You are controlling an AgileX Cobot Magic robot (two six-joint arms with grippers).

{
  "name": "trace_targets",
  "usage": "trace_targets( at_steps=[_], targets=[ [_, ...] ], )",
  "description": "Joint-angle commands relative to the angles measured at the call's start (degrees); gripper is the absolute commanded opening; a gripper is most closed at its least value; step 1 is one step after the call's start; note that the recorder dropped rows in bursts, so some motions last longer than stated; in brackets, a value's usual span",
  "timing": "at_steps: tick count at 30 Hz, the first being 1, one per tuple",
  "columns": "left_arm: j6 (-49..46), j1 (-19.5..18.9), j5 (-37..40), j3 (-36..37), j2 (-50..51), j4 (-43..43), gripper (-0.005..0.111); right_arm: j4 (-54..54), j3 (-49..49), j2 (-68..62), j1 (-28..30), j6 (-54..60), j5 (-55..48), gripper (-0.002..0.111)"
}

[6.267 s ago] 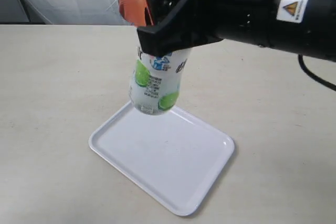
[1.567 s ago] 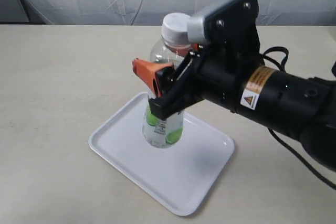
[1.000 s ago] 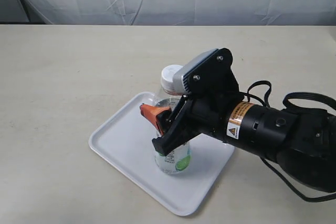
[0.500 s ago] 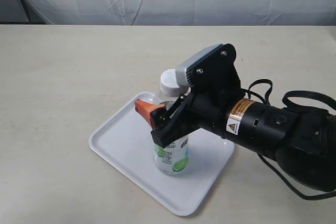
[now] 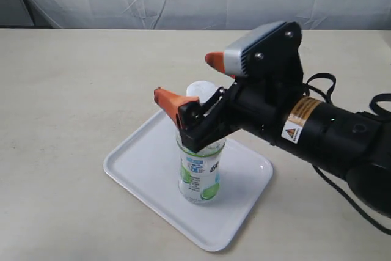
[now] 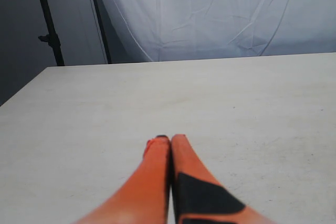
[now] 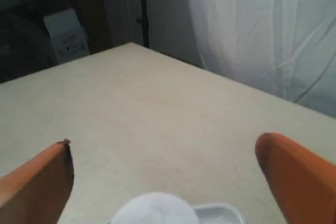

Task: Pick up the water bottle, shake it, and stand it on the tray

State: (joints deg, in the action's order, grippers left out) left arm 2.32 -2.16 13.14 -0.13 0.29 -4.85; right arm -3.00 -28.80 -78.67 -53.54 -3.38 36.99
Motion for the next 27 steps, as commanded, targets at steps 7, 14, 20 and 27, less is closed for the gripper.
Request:
trace_targets(
  at_steps=[7,14,20,27],
  targets=[
    [0.22,-0.01,-0.26,0.13,-0.29,-0.28,0.000,15.14,-0.22,14.36,-0.18,14.03,-6.26,0.027],
    [0.22,-0.01,-0.26,0.13,-0.29,-0.28,0.000,35.94,-0.22,21.69,1.53,34.52,-19.62,-0.001],
    [0.22,-0.01,-0.26,0.13,-0.29,-0.28,0.000,52.89,-0.22,25.13,6.43,52.98,-21.32,-0.001],
    [0.22,-0.01,-0.26,0.13,-0.29,-0.28,0.000,69.27,-0.22,28.56,13.33,71.35,-21.10,-0.001]
  ],
)
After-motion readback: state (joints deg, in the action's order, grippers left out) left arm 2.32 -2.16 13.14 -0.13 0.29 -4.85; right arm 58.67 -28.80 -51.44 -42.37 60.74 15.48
